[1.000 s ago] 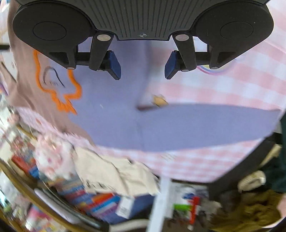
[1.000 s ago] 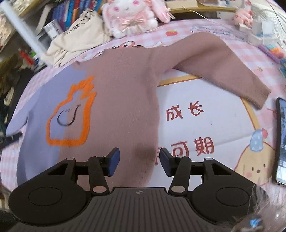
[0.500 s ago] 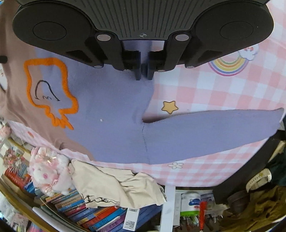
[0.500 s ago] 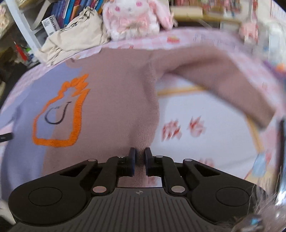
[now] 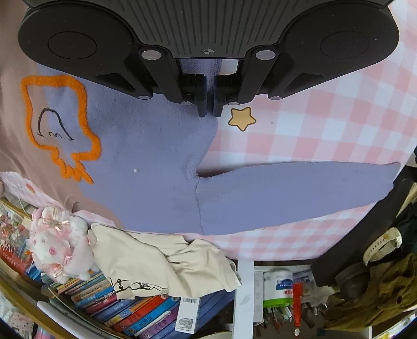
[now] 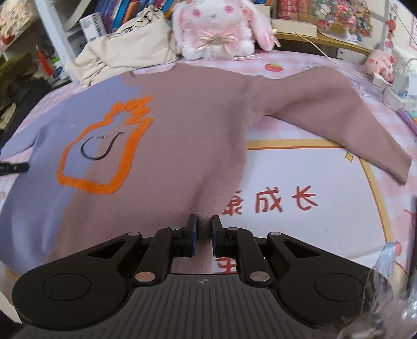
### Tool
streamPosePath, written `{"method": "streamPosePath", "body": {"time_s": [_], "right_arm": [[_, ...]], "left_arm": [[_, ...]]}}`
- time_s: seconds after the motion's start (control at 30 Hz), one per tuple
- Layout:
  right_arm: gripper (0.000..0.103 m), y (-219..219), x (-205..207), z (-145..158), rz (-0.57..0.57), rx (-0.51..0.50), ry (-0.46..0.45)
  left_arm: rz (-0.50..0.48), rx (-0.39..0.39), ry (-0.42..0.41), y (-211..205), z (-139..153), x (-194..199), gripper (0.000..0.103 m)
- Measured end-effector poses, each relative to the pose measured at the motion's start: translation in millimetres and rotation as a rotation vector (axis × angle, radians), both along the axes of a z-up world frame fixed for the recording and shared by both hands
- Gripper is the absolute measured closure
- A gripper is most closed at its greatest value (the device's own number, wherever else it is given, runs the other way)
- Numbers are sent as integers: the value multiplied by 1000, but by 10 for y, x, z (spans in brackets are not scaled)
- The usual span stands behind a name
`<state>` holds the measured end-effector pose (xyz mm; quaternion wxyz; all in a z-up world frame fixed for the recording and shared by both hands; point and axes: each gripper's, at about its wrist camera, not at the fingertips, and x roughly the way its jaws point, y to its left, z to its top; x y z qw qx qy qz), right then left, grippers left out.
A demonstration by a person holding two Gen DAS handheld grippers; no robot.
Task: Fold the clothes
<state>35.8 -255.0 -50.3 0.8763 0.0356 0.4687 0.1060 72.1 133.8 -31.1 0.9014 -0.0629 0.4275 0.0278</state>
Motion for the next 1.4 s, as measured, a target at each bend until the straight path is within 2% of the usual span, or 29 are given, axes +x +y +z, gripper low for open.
{"method": "streamPosePath", "body": {"time_s": [0.17, 0.27, 0.33, 0.47, 0.57, 0.63, 0.7, 0.77, 0.8, 0.87, 0.9, 1.03, 1.1, 1.23, 1.4], "right_arm": [[92, -101, 155, -7, -74, -33, -26], [91, -60, 183, -8, -52, -49, -27], [88, -44, 161, -11, -24, -61, -37], [75, -116, 50, 25, -13, -13, -4], [75, -184, -106, 33, -6, 14, 20], [75, -248, -201, 34, -13, 46, 33], [79, -309, -276, 36, -19, 80, 44], [86, -296, -289, 37, -5, 86, 50], [88, -273, -276, 36, 4, 79, 49], [89, -190, -268, 37, 32, 49, 36], [90, -148, -263, 38, 46, 34, 30], [90, 17, -244, 34, 125, 13, 8], [90, 111, -236, 36, 166, 14, -10], [90, 187, -173, 64, 168, 4, -10], [91, 71, -262, 86, 114, 17, 20]], "left_arm": [[-13, -2, -10, -113, -5, -52, 99], [-5, 3, -13, -134, -7, -59, 98], [17, -2, -4, -99, -6, -67, 89], [29, -48, 27, -43, 19, -200, 86], [22, -74, 34, -53, 27, -395, 77], [21, -95, 32, -66, 29, -536, 65], [29, -122, 25, -75, 26, -640, 64], [27, -131, 17, -115, 21, -682, 66], [20, -107, 21, -152, 23, -674, 69], [4, -29, 40, -242, 34, -629, 93], [4, -14, 47, -257, 40, -610, 98], [149, -47, 24, -33, 54, -739, 98], [169, -49, 41, 58, 44, -824, 98], [128, -33, 58, 117, 61, -884, 97], [71, -9, 39, -28, 56, -672, 97]]}}
